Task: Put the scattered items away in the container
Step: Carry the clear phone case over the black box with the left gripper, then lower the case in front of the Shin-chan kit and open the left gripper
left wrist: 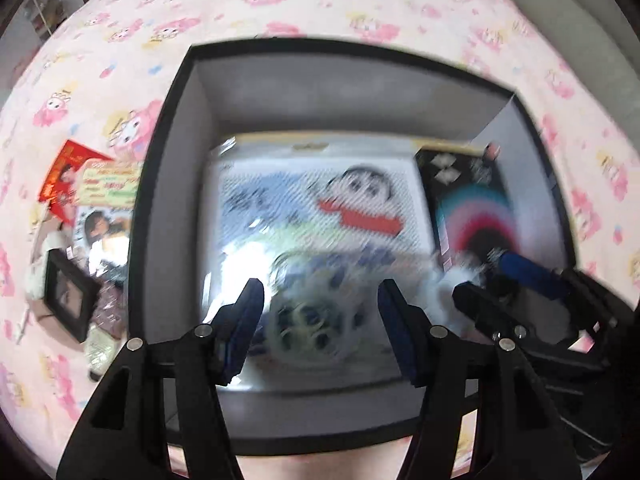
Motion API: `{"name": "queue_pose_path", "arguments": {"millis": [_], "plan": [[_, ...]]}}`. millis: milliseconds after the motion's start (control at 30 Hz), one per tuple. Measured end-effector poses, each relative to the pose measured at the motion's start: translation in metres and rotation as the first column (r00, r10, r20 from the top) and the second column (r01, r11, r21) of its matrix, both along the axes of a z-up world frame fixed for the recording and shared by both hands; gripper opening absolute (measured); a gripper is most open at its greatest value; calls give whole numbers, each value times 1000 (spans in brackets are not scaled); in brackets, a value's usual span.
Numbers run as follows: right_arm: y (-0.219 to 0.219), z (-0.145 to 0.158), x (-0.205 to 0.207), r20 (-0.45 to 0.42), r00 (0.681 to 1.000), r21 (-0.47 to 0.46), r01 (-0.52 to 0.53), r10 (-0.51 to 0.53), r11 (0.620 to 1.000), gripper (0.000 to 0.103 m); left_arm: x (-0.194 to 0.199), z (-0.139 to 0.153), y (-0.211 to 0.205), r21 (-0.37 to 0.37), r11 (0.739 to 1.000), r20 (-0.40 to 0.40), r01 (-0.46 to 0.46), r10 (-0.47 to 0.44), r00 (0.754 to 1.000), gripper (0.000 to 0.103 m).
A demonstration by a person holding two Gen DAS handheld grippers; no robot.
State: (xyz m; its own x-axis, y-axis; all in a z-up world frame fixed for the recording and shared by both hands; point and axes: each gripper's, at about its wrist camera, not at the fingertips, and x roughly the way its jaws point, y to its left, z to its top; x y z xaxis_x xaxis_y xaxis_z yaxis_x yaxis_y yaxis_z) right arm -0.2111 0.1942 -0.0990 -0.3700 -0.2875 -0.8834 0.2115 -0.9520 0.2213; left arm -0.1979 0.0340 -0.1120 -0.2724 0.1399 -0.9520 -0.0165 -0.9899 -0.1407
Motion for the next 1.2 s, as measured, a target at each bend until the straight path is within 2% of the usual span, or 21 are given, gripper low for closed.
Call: {"name": "queue_pose_path", "arguments": {"millis": [67,100,200,300,367,467,500,633,733,867,1000,1133,1200], "plan": [[9,5,0,-18,999,-19,45,-45,999,53,-6,-2,5,42,999,-9,16,-16,1000,58],[9,7,-1,-30,997,0,65,-65,998,53,-9,-5,8,57,998,-8,29,-28,1000,57],[6,9,2,-94,993,132,83,-71,988,52,-22,-19,21,92,993,22,77,-79,997,42],[10,3,1,-63,996,154,75,-66,985,51,-23,-19,31,31,992,1,119,-119,993,36],[11,5,1,-65,996,171,67,-57,983,51,-24,-19,34,32,993,24,117,-118,993,35],[10,5,1,-61,997,165,54,-44,985,51,-21,-18,28,-60,993,43,100,-97,994,35],[8,6,3,-62,997,159,43,-34,986,51,-18,-19,25,-94,992,48,87,-83,995,36],[-6,-9,1,49,998,19,-47,46,999,51,-9,-17,10,-86,995,70,40,-34,997,33],[-15,-21,1,110,989,-45,-96,100,994,51,-3,-7,-1,-37,999,31,17,-15,999,33],[-16,-17,1,82,990,-91,-110,117,990,50,-9,8,-1,-20,999,-41,26,-26,999,33],[-6,0,7,-3,998,-25,-57,57,998,50,-32,2,5,73,994,-30,81,-79,996,33],[11,10,9,-68,997,94,30,-24,995,50,-49,-21,26,68,992,31,110,-113,993,33],[14,8,3,-50,998,88,43,-38,995,50,-49,-30,30,46,993,64,105,-108,992,34]]}}
